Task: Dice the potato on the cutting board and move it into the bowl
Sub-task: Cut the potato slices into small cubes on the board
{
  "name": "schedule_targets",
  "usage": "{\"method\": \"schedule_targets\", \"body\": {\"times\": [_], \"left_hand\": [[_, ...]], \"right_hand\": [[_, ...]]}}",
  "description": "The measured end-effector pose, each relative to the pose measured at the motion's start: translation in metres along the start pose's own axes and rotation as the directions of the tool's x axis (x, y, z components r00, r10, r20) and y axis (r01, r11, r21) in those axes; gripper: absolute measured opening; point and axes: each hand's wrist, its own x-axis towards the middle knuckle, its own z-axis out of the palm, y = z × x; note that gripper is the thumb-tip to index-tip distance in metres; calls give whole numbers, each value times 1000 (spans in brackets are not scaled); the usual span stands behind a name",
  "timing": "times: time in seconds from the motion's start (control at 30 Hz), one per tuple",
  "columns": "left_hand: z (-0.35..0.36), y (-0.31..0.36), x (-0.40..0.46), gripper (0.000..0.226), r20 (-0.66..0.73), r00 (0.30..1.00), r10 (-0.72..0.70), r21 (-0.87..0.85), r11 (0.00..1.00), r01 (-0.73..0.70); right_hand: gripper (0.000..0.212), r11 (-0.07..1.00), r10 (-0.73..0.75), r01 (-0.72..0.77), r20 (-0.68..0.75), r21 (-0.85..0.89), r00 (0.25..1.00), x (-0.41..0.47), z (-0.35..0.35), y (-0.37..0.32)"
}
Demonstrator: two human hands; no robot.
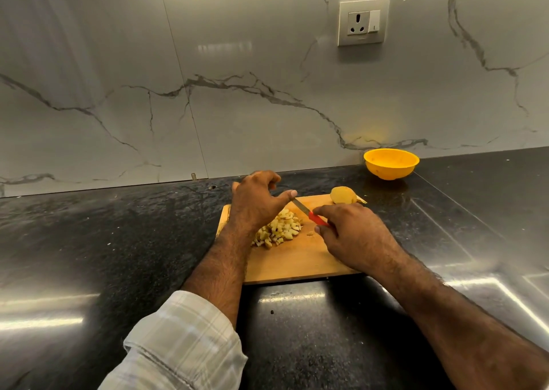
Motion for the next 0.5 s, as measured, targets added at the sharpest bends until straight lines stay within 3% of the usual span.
{"method": "schedule_targets", "body": {"times": [0.1, 0.2, 0.3, 0.5], "left_hand": [[-5, -8, 2, 16, -1, 998, -56, 9, 998, 56], [-8, -11, 3, 17, -12, 996, -93, -9, 996, 93], [-6, -6, 2, 17, 10, 999, -39, -14, 999, 39], [-1, 5, -5, 29, 91, 996, 16, 20, 1000, -18]], "right_hand": [[45, 1000, 1, -1, -4, 25, 1000, 1, 0, 1], [46, 1000, 14, -15, 11, 28, 1000, 2, 1, 3], [45, 999, 35, -35, 13, 34, 999, 3, 3, 5], [34, 980, 194, -176, -230, 97, 954, 4, -4, 39]]}}
